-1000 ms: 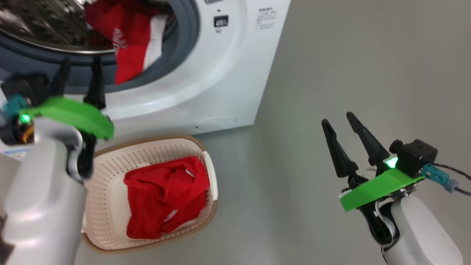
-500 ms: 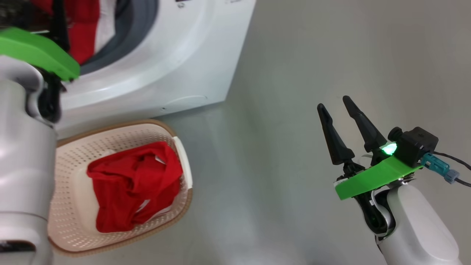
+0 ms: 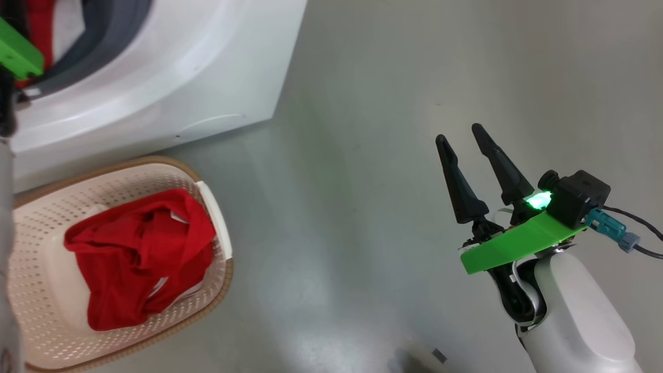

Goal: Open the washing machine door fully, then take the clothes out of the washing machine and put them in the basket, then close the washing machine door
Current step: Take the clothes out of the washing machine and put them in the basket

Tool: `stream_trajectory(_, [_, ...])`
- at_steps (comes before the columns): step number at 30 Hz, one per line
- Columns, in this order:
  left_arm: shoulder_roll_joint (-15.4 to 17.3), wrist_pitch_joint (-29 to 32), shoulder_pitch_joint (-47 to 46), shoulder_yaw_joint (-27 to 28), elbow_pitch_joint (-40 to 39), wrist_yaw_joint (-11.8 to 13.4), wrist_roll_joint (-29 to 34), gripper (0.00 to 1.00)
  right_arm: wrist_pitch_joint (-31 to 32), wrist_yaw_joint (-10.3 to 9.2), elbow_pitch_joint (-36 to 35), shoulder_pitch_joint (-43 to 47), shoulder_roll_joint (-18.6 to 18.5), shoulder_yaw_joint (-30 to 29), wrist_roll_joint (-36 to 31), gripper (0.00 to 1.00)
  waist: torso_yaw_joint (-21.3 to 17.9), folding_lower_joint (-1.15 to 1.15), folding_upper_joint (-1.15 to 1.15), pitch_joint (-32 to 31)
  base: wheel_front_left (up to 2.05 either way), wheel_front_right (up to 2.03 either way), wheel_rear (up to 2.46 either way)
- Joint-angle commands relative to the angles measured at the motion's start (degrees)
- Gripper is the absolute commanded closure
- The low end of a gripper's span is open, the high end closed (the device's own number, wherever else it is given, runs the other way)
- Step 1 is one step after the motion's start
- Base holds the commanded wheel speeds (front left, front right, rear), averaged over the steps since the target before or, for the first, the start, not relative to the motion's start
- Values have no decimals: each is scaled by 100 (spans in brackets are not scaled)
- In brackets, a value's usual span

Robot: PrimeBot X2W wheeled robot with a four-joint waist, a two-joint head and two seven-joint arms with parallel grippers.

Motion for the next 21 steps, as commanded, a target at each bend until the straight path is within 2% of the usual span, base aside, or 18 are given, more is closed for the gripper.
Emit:
stream_trajectory(1, [288,93,-222,58,-21,-27,-42,0,-69,9,-148,19,20,74,-57,0,-113,0,0,116,0,0,0])
stream_trajectory(9, [295,471,-488,-67,401,44,-14,0,-69,9,-155,5,84,86,-50,0,-189,0,0,184,0,0,0])
stream_trajectory(19, [159,908,-493,-231,577,-19,-43,0,-69,9,-139,-14,118,91,-49,0,-200,0,0,189,0,0,0])
stream_trajectory(20, [158,930,-488,-249,586,-24,-40,20,-69,9,-135,-19,123,96,-48,0,-201,0,0,186,0,0,0])
stream_trajectory(21, [159,944,-484,-261,594,-28,-42,50,-69,9,-131,-24,127,101,-46,0,-201,0,0,184,0,0,0])
